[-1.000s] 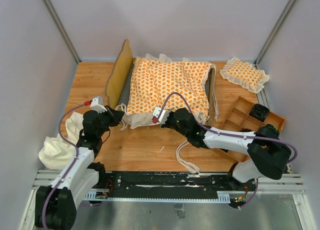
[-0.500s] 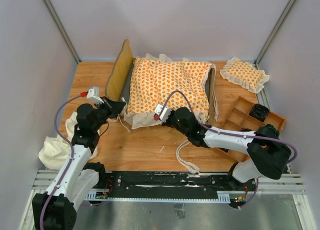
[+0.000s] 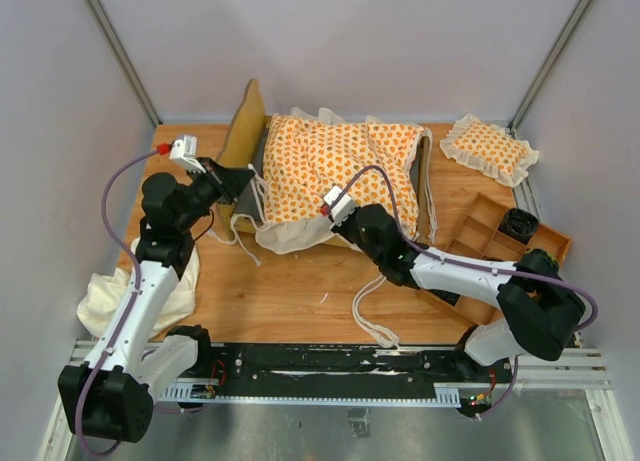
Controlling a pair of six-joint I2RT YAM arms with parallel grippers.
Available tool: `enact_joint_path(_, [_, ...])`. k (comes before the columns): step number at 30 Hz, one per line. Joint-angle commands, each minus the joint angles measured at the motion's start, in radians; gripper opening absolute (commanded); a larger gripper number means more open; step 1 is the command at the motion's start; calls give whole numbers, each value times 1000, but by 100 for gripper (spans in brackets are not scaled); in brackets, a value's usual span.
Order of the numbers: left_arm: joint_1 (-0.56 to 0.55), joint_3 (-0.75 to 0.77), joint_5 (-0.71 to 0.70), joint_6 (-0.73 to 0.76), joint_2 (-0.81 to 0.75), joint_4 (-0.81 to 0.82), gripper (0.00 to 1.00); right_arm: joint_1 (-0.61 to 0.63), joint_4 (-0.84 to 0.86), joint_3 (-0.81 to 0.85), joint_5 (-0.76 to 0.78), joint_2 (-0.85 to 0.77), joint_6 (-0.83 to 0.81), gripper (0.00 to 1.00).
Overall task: Set up the pet bed
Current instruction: Cross the ropes over the mattress.
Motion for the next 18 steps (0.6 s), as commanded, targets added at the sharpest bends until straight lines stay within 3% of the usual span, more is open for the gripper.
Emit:
enact_joint_path(1, [6, -15, -26, 90, -28, -123, 0, -50, -9, 54, 25, -40, 114, 10])
enact_joint_path(5, [6, -68, -47, 166, -55, -44, 0, -58, -5, 54, 9, -32, 121, 9])
enact_joint_path(12, [6, 20, -86, 294, 86, -17, 0, -80, -23, 43, 71, -38, 161, 9])
enact_joint_path(18, [6, 103, 30, 291, 228, 90, 0, -112, -32, 49, 92, -44, 216, 9])
